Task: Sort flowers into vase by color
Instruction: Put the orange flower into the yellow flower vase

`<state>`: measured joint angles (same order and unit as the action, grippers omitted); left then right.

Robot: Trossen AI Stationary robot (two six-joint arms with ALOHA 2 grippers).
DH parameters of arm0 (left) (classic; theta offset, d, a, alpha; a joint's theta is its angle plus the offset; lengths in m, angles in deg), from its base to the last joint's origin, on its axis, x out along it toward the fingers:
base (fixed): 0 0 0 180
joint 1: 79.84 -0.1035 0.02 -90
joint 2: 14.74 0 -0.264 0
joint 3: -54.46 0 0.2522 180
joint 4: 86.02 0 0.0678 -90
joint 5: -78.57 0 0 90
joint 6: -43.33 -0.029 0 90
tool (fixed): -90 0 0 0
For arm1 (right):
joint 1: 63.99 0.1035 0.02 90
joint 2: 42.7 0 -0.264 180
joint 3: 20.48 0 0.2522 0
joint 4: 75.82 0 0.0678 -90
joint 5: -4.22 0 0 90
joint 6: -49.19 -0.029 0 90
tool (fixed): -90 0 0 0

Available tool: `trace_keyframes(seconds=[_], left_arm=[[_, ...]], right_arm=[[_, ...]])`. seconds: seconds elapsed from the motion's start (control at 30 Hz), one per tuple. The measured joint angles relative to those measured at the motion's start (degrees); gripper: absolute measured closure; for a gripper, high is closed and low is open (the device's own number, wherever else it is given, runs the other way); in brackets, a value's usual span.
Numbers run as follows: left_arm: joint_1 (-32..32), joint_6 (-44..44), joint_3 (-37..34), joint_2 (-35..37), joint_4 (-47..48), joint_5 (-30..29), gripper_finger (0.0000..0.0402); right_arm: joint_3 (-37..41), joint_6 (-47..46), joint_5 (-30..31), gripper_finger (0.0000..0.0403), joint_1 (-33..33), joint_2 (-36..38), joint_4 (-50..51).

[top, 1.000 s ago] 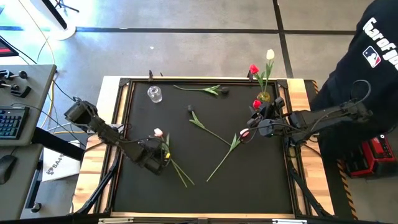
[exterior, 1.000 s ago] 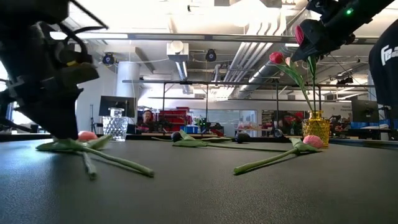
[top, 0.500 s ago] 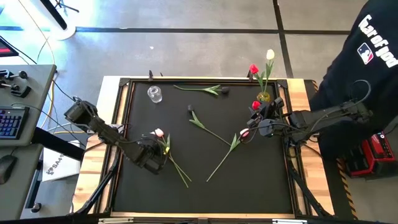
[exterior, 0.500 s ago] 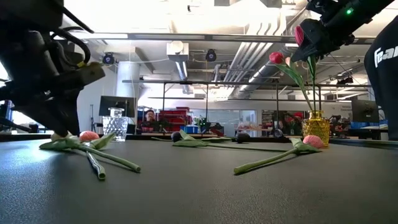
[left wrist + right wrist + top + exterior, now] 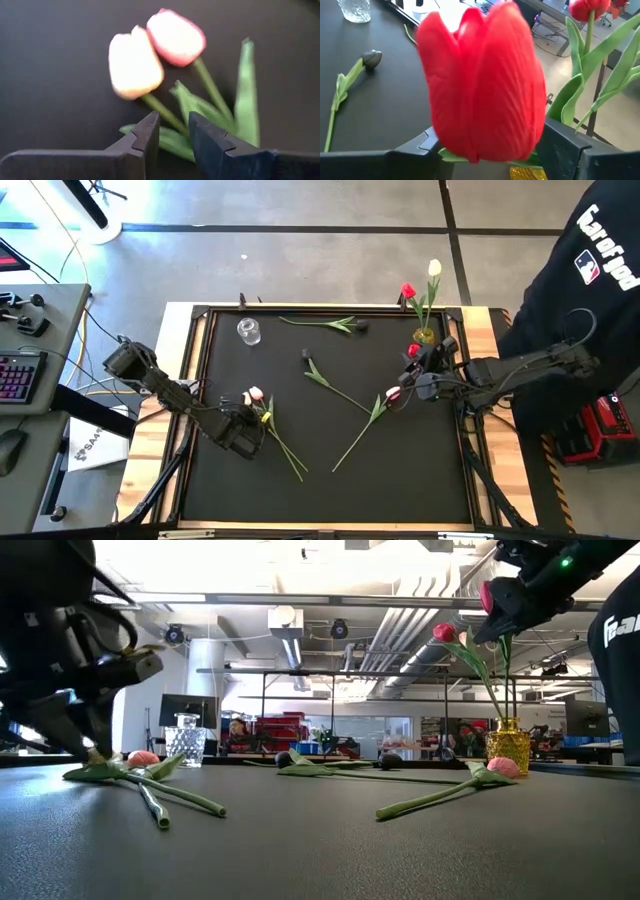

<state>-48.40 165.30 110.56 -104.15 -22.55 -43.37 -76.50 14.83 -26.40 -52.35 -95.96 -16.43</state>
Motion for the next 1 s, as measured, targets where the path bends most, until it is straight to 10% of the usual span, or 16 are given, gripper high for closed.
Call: trace_keyframes(seconds=[0.43, 1.0], left_arm=[[-3.1, 1.0, -4.4, 0.0, -6.4, 0.0, 0.021], [-4.8, -3.6, -4.3, 0.5, -6.0, -1.2, 0.0292]], right_arm=[[0.0, -1.4, 0.6, 0.0179, 0.0, 0.0, 2.2], [0.0, -1.7, 0.4, 0.0179, 0.0, 0.0, 3.1]])
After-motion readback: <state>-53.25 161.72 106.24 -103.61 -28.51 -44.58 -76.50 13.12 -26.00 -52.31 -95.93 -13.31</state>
